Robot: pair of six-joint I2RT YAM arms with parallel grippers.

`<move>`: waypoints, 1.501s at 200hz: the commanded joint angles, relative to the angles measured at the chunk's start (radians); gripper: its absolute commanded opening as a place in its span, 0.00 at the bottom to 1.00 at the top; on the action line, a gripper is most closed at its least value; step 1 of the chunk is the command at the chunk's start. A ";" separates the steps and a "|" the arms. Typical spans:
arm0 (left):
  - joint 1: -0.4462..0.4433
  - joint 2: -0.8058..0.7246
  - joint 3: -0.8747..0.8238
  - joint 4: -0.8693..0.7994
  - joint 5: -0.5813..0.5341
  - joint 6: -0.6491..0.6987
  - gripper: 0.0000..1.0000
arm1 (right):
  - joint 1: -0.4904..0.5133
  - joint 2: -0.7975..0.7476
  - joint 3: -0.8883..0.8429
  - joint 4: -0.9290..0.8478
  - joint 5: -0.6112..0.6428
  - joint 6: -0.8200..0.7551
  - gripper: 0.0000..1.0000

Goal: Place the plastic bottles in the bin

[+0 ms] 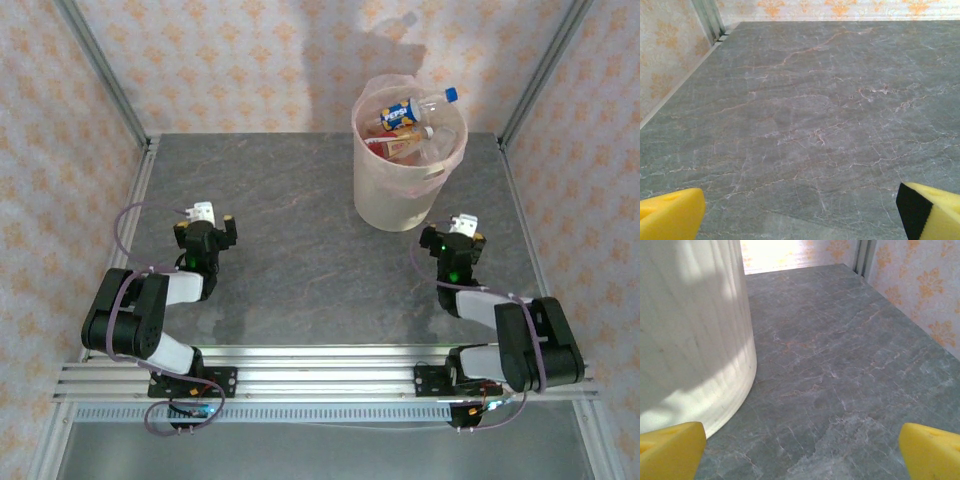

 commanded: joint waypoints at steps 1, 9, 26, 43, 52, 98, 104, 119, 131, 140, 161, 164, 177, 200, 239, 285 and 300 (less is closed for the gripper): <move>0.003 0.000 0.013 -0.015 0.010 -0.012 1.00 | -0.008 0.043 0.038 0.057 -0.028 -0.030 0.99; 0.004 0.000 0.013 -0.014 0.010 -0.011 1.00 | -0.008 0.065 0.046 0.061 -0.028 -0.033 0.99; 0.003 -0.001 0.013 -0.014 0.010 -0.011 1.00 | -0.009 0.114 0.065 0.075 -0.032 -0.042 0.99; 0.004 -0.001 0.013 -0.014 0.010 -0.011 1.00 | -0.014 0.145 0.087 0.059 -0.030 -0.036 0.99; 0.004 -0.002 0.013 -0.014 0.010 -0.011 1.00 | -0.030 0.143 0.094 0.041 -0.054 -0.023 0.99; 0.004 -0.001 0.013 -0.014 0.011 -0.011 1.00 | -0.094 0.205 0.125 0.027 -0.137 0.028 0.99; 0.004 -0.001 0.013 -0.014 0.010 -0.011 1.00 | -0.102 0.212 0.116 0.055 -0.147 0.031 0.99; 0.004 -0.001 0.013 -0.014 0.010 -0.011 1.00 | -0.103 0.209 0.120 0.040 -0.146 0.032 0.99; 0.004 0.000 0.013 -0.014 0.011 -0.011 1.00 | -0.103 0.208 0.121 0.036 -0.146 0.031 0.99; 0.004 -0.001 0.013 -0.014 0.011 -0.012 1.00 | -0.103 0.210 0.119 0.042 -0.146 0.030 0.99; 0.004 -0.002 0.013 -0.015 0.011 -0.010 1.00 | -0.102 0.210 0.121 0.039 -0.146 0.027 0.99; 0.004 -0.001 0.013 -0.014 0.012 -0.010 1.00 | -0.102 0.209 0.121 0.040 -0.146 0.027 0.99; 0.004 -0.001 0.013 -0.015 0.011 -0.010 1.00 | -0.103 0.209 0.120 0.039 -0.146 0.027 0.99; 0.004 0.000 0.013 -0.015 0.010 -0.010 1.00 | -0.102 0.208 0.121 0.038 -0.148 0.027 0.99; 0.004 0.000 0.013 -0.014 0.010 -0.010 1.00 | -0.103 0.209 0.120 0.039 -0.148 0.028 0.99; 0.004 0.000 0.013 -0.015 0.010 -0.010 1.00 | -0.103 0.209 0.121 0.039 -0.148 0.027 0.99; 0.004 -0.001 0.013 -0.014 0.010 -0.010 1.00 | -0.103 0.209 0.120 0.039 -0.148 0.028 0.99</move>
